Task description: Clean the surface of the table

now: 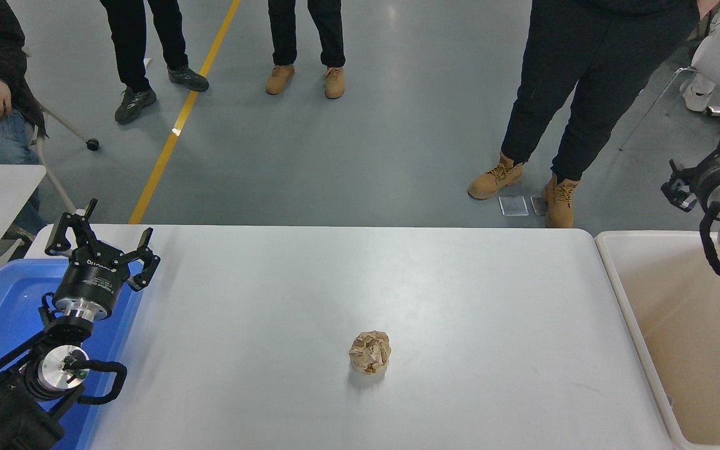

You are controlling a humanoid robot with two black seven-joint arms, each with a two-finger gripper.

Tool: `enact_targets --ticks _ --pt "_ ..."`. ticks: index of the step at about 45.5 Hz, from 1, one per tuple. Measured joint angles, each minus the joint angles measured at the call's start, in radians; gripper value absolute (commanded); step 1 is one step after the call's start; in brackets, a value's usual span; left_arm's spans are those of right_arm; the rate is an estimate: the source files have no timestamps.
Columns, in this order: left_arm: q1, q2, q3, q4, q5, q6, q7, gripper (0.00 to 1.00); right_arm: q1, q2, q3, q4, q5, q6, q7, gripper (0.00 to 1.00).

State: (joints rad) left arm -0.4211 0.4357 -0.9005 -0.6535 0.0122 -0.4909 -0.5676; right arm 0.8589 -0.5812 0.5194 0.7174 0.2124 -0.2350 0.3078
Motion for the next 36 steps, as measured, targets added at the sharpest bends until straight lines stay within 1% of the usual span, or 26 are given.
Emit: enact_targets --ticks 18,36 --pt "0.000 0.000 0.000 0.000 0.000 0.000 0.000 0.99 -0.114 0.072 0.025 0.000 -0.063 0.008 0.103 0.99" --pt "0.000 0.000 0.000 0.000 0.000 0.000 0.000 0.99 -0.168 0.113 0.029 0.004 -0.093 0.009 0.146 0.99"
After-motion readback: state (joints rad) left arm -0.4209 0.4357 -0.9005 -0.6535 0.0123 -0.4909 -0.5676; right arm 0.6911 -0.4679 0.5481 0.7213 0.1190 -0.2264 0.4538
